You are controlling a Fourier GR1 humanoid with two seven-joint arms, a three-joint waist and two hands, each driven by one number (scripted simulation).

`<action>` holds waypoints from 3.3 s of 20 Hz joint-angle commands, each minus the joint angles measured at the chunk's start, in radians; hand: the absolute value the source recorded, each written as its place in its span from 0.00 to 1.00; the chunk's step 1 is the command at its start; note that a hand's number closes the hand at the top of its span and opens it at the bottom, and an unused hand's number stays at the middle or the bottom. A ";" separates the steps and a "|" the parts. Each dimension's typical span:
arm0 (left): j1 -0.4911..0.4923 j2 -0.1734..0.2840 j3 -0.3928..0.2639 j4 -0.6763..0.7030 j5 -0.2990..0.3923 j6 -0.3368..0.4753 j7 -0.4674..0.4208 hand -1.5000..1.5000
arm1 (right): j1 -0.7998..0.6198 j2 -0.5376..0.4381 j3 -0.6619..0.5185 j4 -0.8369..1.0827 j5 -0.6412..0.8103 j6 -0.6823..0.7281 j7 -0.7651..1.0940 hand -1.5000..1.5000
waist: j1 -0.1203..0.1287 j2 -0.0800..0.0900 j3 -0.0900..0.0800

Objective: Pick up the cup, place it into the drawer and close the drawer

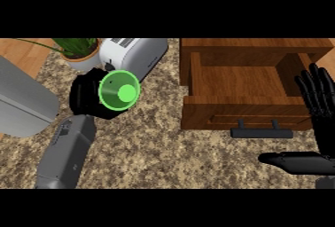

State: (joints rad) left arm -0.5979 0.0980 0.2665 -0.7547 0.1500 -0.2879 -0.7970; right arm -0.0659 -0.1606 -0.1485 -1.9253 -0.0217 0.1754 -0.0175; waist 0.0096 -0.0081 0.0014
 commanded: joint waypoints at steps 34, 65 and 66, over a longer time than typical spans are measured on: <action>-0.630 -0.098 -0.564 0.225 0.343 0.608 0.404 1.00 | -0.005 -0.019 -0.029 0.043 -0.032 0.068 -0.066 0.00 | -0.072 0.019 0.000; -0.649 -0.098 -0.896 0.202 0.514 0.805 0.382 0.00 | -0.060 -0.067 -0.066 -0.005 -0.279 0.194 0.053 1.00 | -0.055 0.013 -0.001; -0.662 -0.098 -0.915 0.207 0.545 0.828 0.401 0.00 | -0.064 -0.099 -0.082 -0.009 -0.303 0.223 0.061 1.00 | -0.079 0.019 -0.001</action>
State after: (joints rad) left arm -1.2530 0.0002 -0.6511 -0.5143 0.6520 0.5177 -0.3779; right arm -0.1328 -0.2060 -0.1934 -1.9110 -0.2493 0.3397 0.0183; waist -0.0708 0.0129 0.0007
